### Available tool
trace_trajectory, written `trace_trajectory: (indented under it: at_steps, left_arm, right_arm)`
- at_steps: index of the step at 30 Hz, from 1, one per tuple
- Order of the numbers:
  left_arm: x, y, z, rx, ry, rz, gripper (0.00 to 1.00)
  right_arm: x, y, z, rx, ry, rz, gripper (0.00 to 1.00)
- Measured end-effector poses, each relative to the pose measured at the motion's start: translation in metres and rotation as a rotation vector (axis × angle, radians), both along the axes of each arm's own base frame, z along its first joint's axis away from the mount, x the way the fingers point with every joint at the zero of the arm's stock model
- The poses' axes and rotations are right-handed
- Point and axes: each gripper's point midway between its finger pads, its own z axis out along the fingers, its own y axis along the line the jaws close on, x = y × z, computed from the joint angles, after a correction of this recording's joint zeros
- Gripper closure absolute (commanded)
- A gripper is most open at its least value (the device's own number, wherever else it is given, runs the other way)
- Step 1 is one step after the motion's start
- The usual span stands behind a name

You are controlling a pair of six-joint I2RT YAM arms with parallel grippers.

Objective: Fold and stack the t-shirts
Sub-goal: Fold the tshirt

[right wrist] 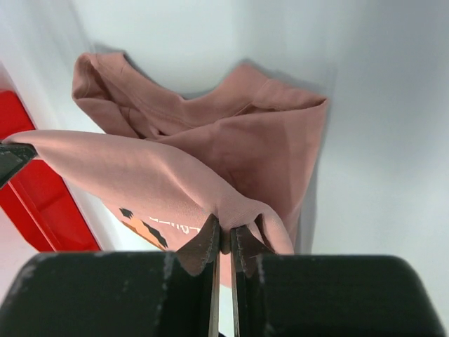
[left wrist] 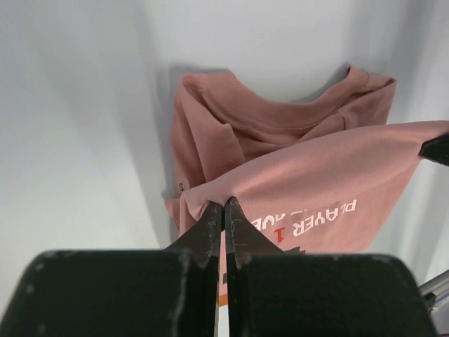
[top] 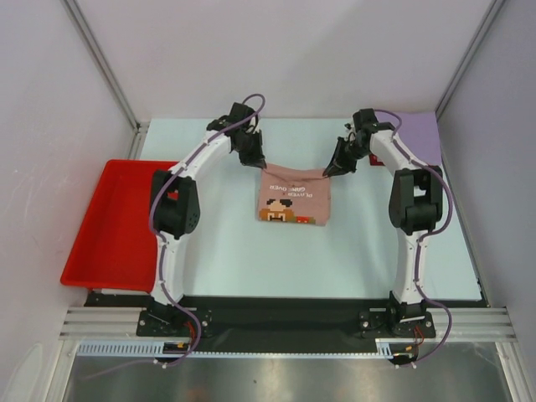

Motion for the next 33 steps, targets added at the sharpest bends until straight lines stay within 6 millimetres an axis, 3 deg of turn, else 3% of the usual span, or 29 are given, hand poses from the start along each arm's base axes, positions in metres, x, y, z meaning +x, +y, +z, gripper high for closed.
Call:
trace_trajectory:
  at_steps: [7, 13, 15, 16, 17, 20, 22, 23, 24, 25, 28, 29, 31, 33]
  left_arm:
    - [0.025, -0.014, -0.003, -0.056, -0.04, -0.01, 1.0]
    - [0.037, -0.016, -0.019, -0.061, -0.038, 0.011, 1.0]
    - [0.042, -0.013, -0.021, -0.063, -0.045, 0.03, 0.99]
    - [0.046, -0.011, -0.022, -0.066, -0.055, 0.042, 0.95]
    - [0.05, -0.009, -0.022, -0.068, -0.066, 0.053, 0.81]
    - [0.066, 0.003, -0.02, -0.063, -0.106, 0.104, 0.55]
    - [0.079, 0.015, -0.016, -0.048, -0.144, 0.146, 0.45]
    - [0.084, 0.02, -0.014, -0.041, -0.163, 0.164, 0.36]
    - [0.089, 0.025, -0.01, -0.033, -0.183, 0.174, 0.35]
    - [0.091, 0.03, -0.006, -0.024, -0.195, 0.187, 0.35]
    - [0.09, 0.038, 0.01, -0.02, -0.22, 0.203, 0.49]
    - [0.084, 0.036, 0.019, -0.038, -0.226, 0.195, 0.61]
    - [0.065, 0.028, 0.038, -0.097, -0.234, 0.159, 0.74]
    - [0.039, 0.014, 0.054, -0.179, -0.239, 0.104, 0.8]
  right_arm:
    - [0.017, -0.008, -0.003, 0.013, -0.01, -0.02, 0.99]
    - [0.033, -0.015, -0.017, 0.027, -0.003, -0.033, 0.84]
    - [0.041, -0.015, -0.021, 0.042, -0.005, -0.035, 0.73]
    - [0.047, -0.015, -0.024, 0.048, -0.015, -0.036, 0.67]
    - [0.055, -0.016, -0.025, 0.056, -0.026, -0.04, 0.57]
    - [0.079, -0.024, -0.026, 0.061, -0.07, -0.063, 0.38]
    - [0.091, -0.034, -0.021, 0.047, -0.102, -0.074, 0.37]
    - [0.095, -0.037, -0.016, 0.039, -0.118, -0.076, 0.37]
    - [0.097, -0.041, -0.011, 0.033, -0.131, -0.079, 0.37]
    - [0.097, -0.044, -0.005, 0.028, -0.142, -0.081, 0.37]
    - [0.083, -0.046, 0.01, 0.011, -0.151, -0.07, 0.4]
    - [0.072, -0.043, 0.014, 0.011, -0.146, -0.06, 0.51]
    - [0.047, -0.032, 0.022, 0.027, -0.13, -0.041, 0.66]
    - [0.021, -0.014, 0.028, 0.075, -0.118, -0.017, 0.71]
